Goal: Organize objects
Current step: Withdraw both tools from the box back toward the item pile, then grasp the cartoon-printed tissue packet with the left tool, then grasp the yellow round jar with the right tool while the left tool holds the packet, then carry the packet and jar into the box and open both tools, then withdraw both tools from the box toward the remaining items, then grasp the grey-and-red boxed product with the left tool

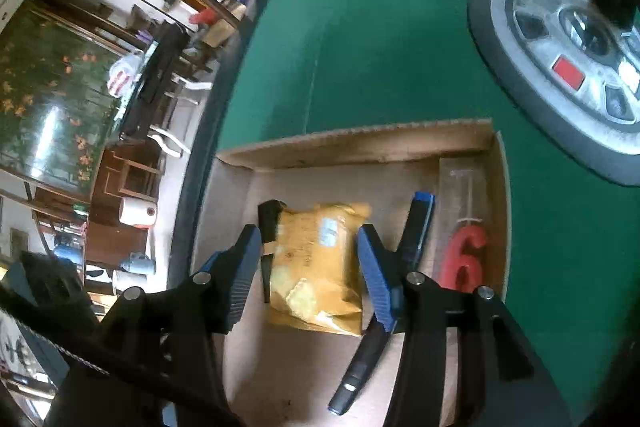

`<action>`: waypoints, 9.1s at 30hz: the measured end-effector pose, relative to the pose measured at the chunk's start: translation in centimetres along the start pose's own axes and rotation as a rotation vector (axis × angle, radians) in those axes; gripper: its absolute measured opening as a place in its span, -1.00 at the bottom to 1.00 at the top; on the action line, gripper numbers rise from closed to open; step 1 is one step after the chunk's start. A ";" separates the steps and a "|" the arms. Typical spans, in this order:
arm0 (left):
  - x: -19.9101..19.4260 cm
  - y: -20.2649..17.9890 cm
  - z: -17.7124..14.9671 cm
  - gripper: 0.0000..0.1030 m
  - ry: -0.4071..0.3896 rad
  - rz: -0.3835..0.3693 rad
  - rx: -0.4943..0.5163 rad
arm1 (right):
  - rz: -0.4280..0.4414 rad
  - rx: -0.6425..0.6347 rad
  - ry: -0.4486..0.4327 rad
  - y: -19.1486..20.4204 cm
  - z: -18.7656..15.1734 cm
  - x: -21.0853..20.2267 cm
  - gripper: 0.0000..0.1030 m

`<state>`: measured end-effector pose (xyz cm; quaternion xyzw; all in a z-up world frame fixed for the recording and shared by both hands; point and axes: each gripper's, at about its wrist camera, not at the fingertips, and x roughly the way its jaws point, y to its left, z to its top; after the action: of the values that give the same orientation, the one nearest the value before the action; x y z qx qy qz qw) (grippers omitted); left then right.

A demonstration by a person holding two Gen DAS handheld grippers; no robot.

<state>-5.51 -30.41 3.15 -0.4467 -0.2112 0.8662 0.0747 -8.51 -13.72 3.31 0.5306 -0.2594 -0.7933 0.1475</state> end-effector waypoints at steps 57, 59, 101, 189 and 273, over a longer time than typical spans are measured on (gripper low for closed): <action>6.1 -29.8 -20.6 0.31 0.175 -0.092 0.960 | -0.367 -0.065 -0.583 -22.6 -6.2 -23.1 0.58; 6.1 -29.9 -21.0 0.31 0.166 -0.069 0.954 | -0.350 -0.041 -0.575 -23.1 -6.1 -23.1 0.58; -8.8 -17.1 -17.1 -0.26 -0.067 -0.187 0.446 | -0.359 0.030 -0.554 -25.2 -6.2 -24.5 0.58; 2.1 -0.1 0.0 -0.19 0.034 0.142 0.179 | -0.026 -0.224 0.006 0.9 -0.3 -0.4 -0.41; -3.4 -18.8 -16.1 0.23 0.085 -0.074 0.332 | -0.009 -0.106 -0.225 -19.4 -5.1 -20.1 0.62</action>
<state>8.32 -9.82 5.59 -0.4566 -0.0781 0.8661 0.1880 4.85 11.14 6.15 0.4309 -0.2296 -0.8611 0.1416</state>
